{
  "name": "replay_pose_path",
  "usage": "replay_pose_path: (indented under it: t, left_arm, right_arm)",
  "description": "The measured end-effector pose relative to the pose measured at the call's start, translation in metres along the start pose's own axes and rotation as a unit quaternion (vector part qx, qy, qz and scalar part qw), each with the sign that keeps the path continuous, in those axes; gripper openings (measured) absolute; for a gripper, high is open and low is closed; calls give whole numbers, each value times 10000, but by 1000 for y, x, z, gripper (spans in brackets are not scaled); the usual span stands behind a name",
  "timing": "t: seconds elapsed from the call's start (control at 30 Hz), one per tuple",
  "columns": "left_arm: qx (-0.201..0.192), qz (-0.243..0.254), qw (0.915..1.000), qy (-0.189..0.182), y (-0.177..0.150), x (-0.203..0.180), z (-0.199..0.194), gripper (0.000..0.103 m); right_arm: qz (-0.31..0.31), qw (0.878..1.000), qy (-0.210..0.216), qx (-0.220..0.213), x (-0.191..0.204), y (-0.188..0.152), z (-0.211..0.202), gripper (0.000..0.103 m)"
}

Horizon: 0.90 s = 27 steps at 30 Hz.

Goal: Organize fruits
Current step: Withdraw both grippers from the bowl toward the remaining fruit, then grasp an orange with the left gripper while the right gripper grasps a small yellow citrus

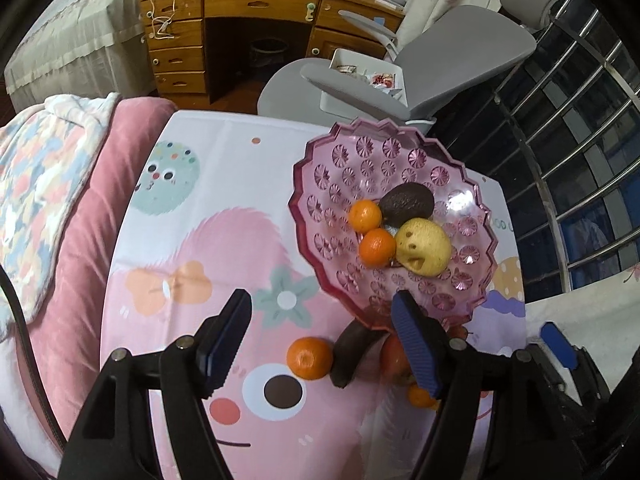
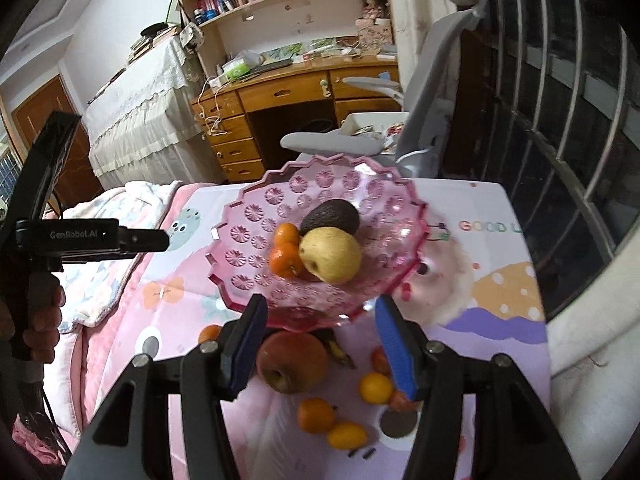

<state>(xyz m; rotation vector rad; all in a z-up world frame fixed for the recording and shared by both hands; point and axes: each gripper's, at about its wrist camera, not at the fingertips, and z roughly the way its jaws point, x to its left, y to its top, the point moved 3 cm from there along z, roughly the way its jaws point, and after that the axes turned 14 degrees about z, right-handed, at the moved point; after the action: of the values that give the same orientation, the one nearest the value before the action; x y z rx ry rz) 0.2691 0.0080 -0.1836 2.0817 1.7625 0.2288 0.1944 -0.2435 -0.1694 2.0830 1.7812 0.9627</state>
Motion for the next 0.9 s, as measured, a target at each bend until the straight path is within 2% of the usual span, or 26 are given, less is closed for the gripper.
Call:
replay_pose_path:
  t: [0.23,0.47,0.67,0.9]
  left_arm:
    - [259,-61,9996,6,-17,-2,18,73]
    - [572,-139,9982,74,-36,0,49,73]
    - [750,-198,9970,34,-50,1,75,73]
    - [878,-219,9959,-92,-59,-2,96,70]
  right_arm:
    - [-209,9998,-40,41,-26,-20,-17,56]
    - [-354,9992,67,185,-40,-50,-11,56]
    - [-598,9973,93,426,-40,-75,4,56]
    - [-876,9913,91,982,-39,-101,30,56]
